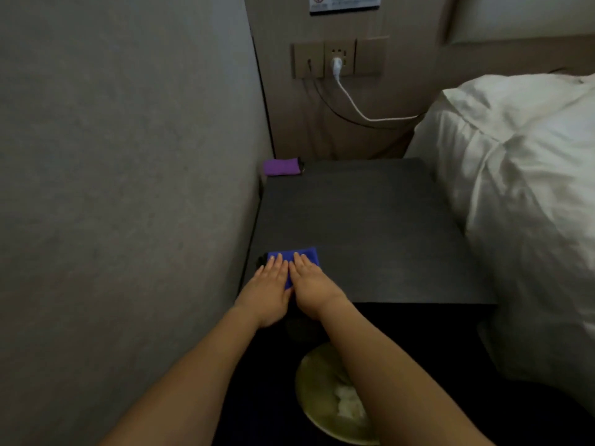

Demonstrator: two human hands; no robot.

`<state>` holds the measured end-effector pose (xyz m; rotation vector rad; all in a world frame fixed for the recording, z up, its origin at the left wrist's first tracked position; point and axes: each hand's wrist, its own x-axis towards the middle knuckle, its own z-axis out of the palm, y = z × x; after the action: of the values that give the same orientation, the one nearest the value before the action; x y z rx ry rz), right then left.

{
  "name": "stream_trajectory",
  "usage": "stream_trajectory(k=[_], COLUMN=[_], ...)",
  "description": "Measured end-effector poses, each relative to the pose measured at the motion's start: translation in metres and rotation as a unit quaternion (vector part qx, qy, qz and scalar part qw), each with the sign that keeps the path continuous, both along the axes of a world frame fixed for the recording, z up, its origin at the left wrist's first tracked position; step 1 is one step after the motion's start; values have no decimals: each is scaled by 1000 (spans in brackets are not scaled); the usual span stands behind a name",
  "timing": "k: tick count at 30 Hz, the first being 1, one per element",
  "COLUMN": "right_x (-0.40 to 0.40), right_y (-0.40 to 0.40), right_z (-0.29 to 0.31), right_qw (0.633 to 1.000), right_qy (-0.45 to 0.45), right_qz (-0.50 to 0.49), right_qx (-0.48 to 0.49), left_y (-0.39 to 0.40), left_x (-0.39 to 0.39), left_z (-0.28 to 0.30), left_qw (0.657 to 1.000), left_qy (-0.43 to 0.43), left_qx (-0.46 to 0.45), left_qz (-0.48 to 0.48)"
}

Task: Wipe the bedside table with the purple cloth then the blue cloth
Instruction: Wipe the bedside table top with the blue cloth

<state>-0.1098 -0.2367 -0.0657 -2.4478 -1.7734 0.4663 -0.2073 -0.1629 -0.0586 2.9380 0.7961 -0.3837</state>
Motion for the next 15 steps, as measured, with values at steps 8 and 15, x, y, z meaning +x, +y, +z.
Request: stream_trajectory(k=[8,15], right_x=[-49,-57], right_y=[26,18], right_z=[-13,-17], right_qw=[998,992], right_qy=[-28,-80], right_qz=[49,42], right_qx=[39,85], left_y=[25,17], left_x=[-57,-53], left_z=[-7,-13], left_qw=[999,996], left_qy=[22,-64], left_qx=[12,47], left_qz=[24,47])
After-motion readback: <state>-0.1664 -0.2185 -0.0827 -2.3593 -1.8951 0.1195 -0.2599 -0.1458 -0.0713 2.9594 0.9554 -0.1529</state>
